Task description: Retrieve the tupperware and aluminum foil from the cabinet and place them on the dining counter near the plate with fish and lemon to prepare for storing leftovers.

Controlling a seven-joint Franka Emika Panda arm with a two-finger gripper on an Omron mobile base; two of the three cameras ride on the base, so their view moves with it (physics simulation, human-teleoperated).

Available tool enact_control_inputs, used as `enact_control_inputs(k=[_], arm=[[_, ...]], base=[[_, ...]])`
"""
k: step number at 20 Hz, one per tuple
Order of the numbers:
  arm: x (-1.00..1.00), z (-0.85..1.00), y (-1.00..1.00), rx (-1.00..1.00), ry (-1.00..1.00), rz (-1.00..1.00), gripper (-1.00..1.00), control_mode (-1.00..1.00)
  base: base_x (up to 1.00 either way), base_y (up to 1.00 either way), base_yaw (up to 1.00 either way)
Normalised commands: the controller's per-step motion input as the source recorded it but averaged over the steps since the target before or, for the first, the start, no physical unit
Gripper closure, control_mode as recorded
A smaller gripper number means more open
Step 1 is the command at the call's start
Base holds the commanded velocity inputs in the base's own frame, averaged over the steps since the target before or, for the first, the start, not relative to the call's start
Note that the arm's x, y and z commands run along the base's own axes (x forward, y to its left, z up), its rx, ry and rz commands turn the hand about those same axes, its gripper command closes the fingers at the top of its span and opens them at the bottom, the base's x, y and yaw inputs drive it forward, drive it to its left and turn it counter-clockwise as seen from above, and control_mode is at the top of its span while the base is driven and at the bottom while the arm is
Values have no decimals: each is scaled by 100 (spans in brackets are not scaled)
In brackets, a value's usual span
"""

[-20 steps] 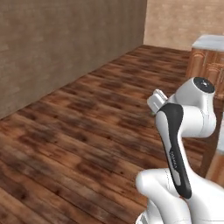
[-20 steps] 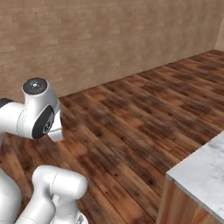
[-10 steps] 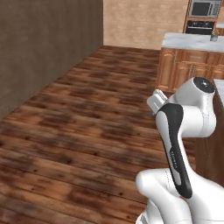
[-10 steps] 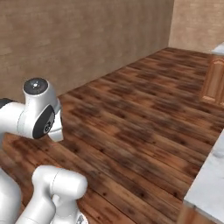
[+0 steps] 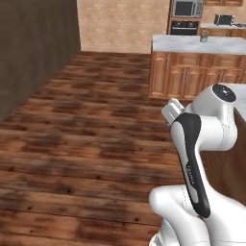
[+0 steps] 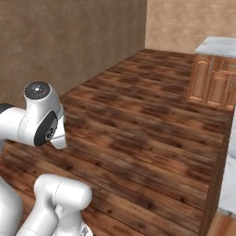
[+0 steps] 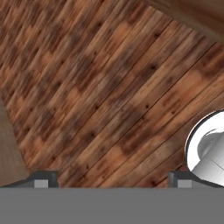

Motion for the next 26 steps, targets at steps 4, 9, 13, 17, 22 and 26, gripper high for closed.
enact_control_inputs(k=[4,9,13,17,22,26], arm=[[0,0,0,0,0,0,-100,100],[0,0,0,0,0,0,-100,100],[0,0,0,0,0,0,-100,100],[0,0,0,0,0,0,-100,100],[0,0,0,0,0,0,-100,100],[0,0,0,0,0,0,-100,100]], base=[[39,39,-33],[40,41,-33],[45,23,-35],[57,0,-39],[47,8,-38],[35,10,-35]])
